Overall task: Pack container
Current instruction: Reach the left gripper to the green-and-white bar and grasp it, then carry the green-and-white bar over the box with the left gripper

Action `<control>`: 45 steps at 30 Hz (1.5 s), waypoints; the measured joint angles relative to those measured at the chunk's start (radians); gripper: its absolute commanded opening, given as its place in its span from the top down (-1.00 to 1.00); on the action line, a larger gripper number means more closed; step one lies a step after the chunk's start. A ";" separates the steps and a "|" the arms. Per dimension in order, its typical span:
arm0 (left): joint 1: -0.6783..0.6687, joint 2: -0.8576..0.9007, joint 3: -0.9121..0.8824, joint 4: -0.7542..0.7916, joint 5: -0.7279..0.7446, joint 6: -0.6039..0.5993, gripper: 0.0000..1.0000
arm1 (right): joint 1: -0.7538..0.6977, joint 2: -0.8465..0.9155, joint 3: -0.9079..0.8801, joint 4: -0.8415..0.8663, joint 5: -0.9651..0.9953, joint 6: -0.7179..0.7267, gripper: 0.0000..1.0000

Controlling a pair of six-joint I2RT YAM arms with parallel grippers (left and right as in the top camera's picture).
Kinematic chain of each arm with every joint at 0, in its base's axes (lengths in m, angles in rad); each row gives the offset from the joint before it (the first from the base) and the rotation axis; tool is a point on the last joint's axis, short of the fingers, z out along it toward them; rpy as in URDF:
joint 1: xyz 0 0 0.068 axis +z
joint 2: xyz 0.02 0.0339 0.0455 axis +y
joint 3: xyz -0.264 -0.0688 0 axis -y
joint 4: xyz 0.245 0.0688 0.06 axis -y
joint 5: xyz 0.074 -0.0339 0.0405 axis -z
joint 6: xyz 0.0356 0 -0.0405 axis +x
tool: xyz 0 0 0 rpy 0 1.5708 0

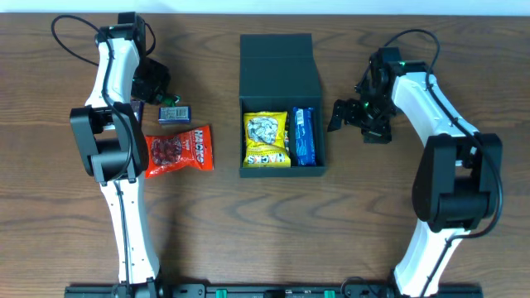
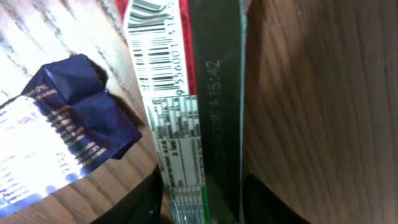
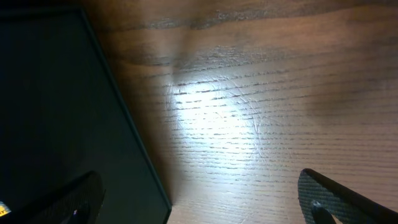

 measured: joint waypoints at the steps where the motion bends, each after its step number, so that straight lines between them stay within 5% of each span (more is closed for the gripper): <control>1: 0.000 0.000 0.000 0.001 0.000 0.000 0.27 | 0.000 0.000 0.000 0.000 0.000 0.000 -0.98; 26: 0.000 0.016 0.114 -0.056 -0.008 0.058 0.88 | -0.014 0.000 0.000 -0.029 -0.001 0.000 -0.98; 36: -0.040 0.016 0.348 -0.171 -0.099 0.152 0.89 | -0.132 0.000 0.134 -0.135 -0.003 -0.029 -0.98; 45: -0.231 0.016 0.444 -0.264 -0.121 0.248 0.89 | -0.246 0.001 0.306 -0.224 0.027 -0.062 -0.99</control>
